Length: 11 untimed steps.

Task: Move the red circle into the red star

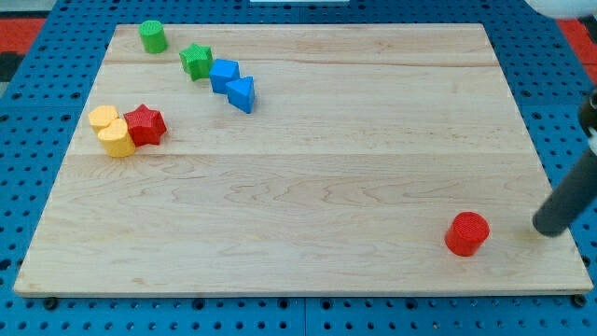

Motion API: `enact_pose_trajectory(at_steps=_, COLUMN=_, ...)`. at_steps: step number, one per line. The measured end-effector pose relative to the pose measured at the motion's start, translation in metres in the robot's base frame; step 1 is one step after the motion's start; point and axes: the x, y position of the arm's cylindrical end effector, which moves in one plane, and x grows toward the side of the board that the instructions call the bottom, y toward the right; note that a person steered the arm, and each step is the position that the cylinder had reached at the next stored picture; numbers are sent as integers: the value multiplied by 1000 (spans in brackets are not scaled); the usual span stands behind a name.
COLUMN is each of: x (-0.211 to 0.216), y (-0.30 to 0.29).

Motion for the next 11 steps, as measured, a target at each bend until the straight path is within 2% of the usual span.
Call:
enact_pose_trajectory(at_steps=2, x=20, y=-53)
enact_pose_trajectory(at_steps=4, x=7, y=-117)
enact_pose_trajectory(at_steps=6, x=-37, y=-129)
enact_pose_trajectory(at_steps=11, x=-114, y=-196)
